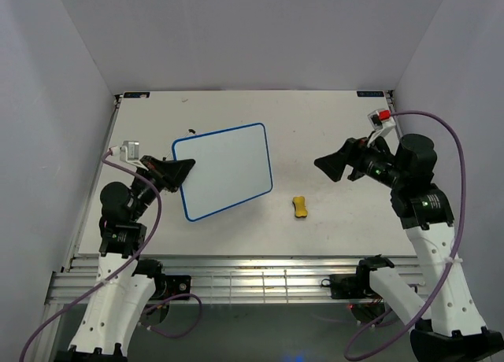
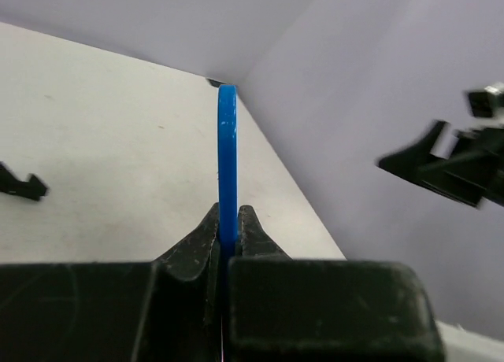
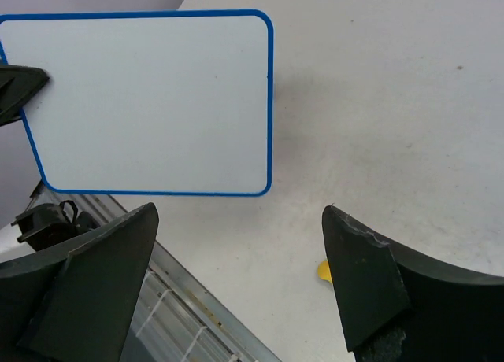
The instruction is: Erase the whiteboard
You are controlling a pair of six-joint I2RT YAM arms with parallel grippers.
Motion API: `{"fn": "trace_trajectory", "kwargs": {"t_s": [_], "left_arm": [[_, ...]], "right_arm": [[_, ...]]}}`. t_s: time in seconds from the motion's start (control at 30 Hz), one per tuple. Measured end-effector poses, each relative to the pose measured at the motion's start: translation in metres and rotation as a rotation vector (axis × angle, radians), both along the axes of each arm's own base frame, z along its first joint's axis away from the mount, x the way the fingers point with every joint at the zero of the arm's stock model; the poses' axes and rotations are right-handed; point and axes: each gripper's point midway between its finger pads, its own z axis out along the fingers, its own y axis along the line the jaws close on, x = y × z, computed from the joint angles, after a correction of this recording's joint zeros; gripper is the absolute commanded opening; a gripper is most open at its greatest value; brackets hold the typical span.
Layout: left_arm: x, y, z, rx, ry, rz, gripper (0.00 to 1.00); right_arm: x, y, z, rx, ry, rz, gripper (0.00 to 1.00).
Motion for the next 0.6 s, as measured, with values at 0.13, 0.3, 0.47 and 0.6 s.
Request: {"fn": "trace_trajectory", "kwargs": {"t_s": [0.13, 0.3, 0.47, 0.6], "left_arm": [[0.029, 0.023, -0.009, 0.04, 0.029, 0.168, 0.0], [0.064, 0.052, -0.016, 0.081, 0.036, 0.332, 0.0], [0.092, 0.078, -0.003, 0.128, -0.027, 0.423, 0.0], [0.107, 0.103, 0.017, 0.167, -0.103, 0.493, 0.0]], "right_arm": [[-0.016, -0.01, 0.015, -0.021, -0.077, -0.038, 0.9], [-0.035, -0.016, 0.018, -0.036, -0.136, -0.039, 0.9], [-0.042, -0.015, 0.002, -0.063, -0.11, -0.015, 0.9], [-0.048, -0.016, -0.007, -0.075, -0.103, -0.001, 0.9]]}}
